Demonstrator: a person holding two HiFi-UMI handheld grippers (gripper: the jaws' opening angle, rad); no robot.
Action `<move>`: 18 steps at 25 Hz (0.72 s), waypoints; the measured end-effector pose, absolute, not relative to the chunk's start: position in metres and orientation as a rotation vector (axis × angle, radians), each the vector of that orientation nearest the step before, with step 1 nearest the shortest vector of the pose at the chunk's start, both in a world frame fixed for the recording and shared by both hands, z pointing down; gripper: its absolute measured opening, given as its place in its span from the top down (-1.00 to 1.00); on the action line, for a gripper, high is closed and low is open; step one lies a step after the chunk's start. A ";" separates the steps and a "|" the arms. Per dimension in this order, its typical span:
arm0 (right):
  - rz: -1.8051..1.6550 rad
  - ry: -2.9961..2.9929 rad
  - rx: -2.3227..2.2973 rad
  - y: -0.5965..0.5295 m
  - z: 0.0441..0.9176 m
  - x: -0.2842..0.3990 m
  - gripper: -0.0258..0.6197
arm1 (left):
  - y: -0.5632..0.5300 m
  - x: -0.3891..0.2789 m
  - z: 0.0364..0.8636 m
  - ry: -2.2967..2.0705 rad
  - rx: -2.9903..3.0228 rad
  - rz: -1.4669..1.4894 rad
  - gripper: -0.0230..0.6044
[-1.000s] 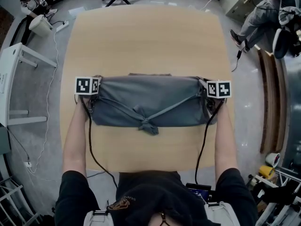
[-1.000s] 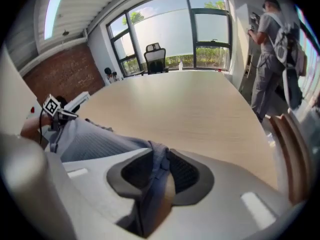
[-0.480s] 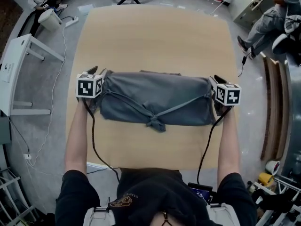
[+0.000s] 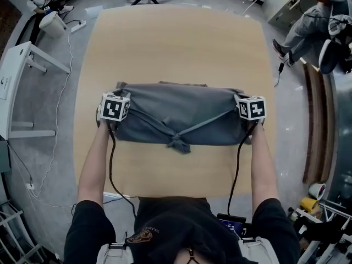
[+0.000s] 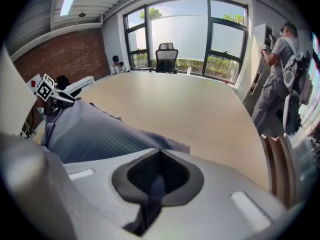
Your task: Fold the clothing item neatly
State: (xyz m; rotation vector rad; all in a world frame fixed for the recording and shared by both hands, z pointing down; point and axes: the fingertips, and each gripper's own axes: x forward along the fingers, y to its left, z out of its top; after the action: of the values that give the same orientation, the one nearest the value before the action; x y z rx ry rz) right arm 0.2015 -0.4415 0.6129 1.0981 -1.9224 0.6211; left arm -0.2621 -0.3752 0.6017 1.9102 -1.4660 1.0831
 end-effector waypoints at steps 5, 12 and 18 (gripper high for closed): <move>0.671 -1.947 1.174 -0.446 0.625 0.210 0.91 | -0.375 -0.265 0.622 -1.458 1.860 0.987 0.52; 0.685 -2.029 1.212 -0.446 0.600 0.209 0.90 | -0.375 -0.264 0.605 -1.509 1.866 0.974 0.48; 0.501 -2.125 1.194 -0.416 0.541 0.176 0.89 | -0.351 -0.274 0.572 -1.637 1.857 0.974 0.48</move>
State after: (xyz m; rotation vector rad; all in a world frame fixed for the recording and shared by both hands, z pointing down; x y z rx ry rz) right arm 0.1759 -0.4160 0.5406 1.1940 -2.1253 0.5009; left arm -0.2738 -0.3513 0.5721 1.8568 -1.6366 0.9742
